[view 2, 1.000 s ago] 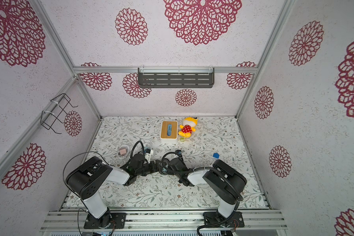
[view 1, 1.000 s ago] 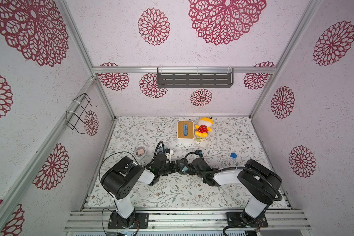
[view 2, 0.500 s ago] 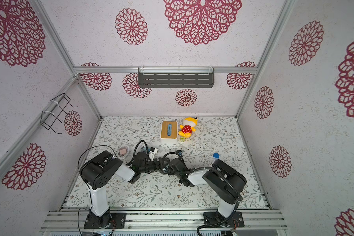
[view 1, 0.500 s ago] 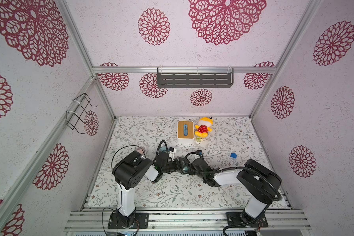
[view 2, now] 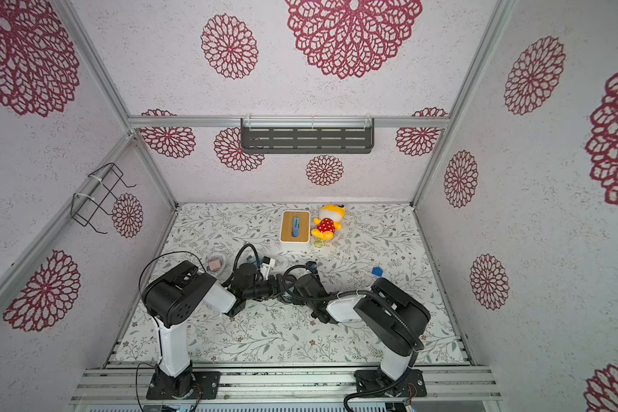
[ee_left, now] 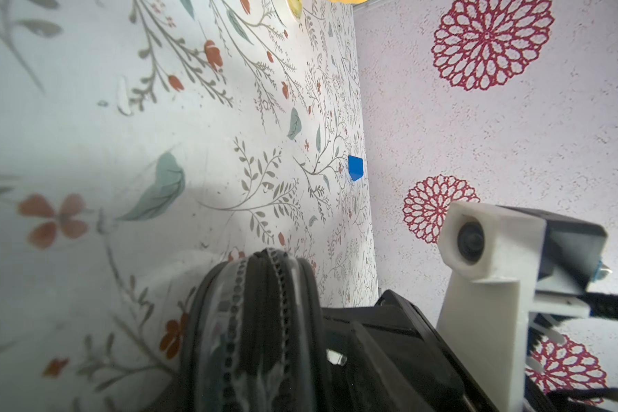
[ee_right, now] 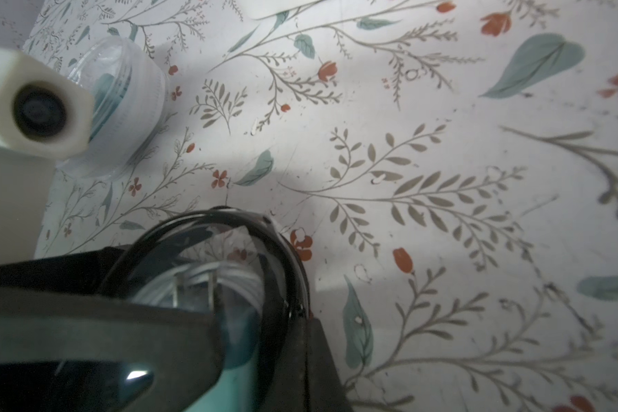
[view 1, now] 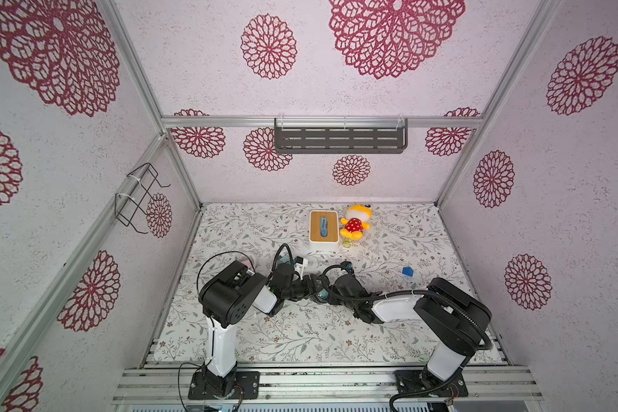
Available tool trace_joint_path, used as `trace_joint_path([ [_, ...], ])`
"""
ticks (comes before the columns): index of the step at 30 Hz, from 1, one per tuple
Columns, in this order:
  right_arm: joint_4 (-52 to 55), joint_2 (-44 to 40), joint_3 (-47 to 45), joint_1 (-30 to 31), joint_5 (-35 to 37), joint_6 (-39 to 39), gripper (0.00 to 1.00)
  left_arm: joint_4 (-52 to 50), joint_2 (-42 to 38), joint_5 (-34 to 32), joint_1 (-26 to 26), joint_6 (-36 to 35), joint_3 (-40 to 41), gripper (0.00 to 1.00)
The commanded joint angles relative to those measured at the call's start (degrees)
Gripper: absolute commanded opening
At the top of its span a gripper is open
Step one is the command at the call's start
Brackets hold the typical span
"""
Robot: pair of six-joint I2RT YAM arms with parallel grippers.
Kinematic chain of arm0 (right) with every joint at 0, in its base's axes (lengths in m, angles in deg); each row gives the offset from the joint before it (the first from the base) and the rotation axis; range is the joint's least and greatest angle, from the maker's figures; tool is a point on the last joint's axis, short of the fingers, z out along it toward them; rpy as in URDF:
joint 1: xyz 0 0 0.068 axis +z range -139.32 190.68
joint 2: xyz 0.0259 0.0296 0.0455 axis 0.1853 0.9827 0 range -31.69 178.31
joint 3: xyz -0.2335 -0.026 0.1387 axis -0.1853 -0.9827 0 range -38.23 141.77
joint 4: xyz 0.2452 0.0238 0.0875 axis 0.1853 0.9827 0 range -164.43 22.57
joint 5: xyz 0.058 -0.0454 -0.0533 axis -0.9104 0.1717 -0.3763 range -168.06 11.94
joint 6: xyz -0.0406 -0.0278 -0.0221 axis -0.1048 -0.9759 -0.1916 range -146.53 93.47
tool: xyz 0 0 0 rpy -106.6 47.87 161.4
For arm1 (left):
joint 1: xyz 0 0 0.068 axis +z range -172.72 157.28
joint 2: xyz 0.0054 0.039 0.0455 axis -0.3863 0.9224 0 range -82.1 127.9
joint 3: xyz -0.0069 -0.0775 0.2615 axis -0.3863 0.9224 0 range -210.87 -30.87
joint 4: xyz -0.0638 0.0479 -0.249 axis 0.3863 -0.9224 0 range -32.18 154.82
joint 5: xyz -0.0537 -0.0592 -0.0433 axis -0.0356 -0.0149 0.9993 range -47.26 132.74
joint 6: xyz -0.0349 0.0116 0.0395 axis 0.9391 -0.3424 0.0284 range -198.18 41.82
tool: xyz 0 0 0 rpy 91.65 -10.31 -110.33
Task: Pack away charging kits
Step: Pick up the storage bag at the center of the board.
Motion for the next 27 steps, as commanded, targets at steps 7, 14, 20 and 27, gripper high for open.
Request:
trace_joint_path([
  [7,3.4,1.0,1.8,-0.8,-0.9,-1.9,0.06,-9.5,5.0,-1.4,0.6,-1.4,-0.4,0.36],
  [14,4.5,-2.9,0.4,-0.9,-0.3,-2.7,0.20,-7.7,5.5,-1.9,1.2,-1.8,-0.1,0.21],
  [20,7.3,-14.9,-3.5,-1.0,1.5,-5.0,0.47,-3.4,2.1,-3.6,4.2,-1.3,2.3,0.10],
  [27,14.1,-26.3,-1.2,-0.9,1.8,-8.2,0.58,-11.4,-19.1,-10.2,6.2,0.6,1.9,0.00],
])
